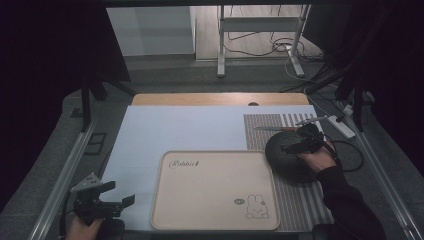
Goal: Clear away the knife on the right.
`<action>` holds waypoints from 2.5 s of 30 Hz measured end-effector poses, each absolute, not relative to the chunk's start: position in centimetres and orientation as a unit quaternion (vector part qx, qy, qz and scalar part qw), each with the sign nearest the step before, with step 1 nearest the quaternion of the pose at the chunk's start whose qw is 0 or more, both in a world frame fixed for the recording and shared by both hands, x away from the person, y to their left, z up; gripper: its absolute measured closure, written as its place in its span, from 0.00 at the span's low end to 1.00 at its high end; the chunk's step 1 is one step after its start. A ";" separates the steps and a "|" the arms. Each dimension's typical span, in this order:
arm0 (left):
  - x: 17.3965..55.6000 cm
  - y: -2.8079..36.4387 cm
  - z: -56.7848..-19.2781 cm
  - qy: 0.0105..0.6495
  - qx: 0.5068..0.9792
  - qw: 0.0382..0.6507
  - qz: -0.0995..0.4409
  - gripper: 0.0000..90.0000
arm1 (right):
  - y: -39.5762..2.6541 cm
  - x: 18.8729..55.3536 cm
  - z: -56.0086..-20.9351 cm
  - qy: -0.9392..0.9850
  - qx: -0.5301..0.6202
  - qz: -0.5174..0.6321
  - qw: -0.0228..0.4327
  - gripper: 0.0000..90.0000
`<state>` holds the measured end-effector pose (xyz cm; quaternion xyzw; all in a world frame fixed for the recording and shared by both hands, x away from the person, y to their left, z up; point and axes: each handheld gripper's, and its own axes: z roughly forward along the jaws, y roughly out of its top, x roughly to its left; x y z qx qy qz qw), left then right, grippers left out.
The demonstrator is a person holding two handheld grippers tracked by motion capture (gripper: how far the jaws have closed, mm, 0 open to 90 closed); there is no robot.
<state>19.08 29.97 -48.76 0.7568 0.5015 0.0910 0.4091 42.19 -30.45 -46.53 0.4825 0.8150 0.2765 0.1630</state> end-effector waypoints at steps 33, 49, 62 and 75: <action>19.2 30.0 -48.8 0.502 0.757 0.408 0.089 0.02 | -31.8 49.2 -47.3 0.814 0.497 0.247 0.174 0.49; 19.2 30.0 -48.8 0.503 0.757 0.407 0.089 0.02 | -33.5 53.5 -48.2 0.822 0.500 0.214 0.168 0.99; 19.1 30.0 -48.8 0.503 0.756 0.408 0.088 0.02 | -35.1 54.2 -49.8 0.828 0.503 0.190 0.159 0.99; 19.1 29.8 -48.8 0.501 0.761 0.402 0.091 0.02 | -36.0 52.8 -49.3 0.839 0.500 0.179 0.116 0.99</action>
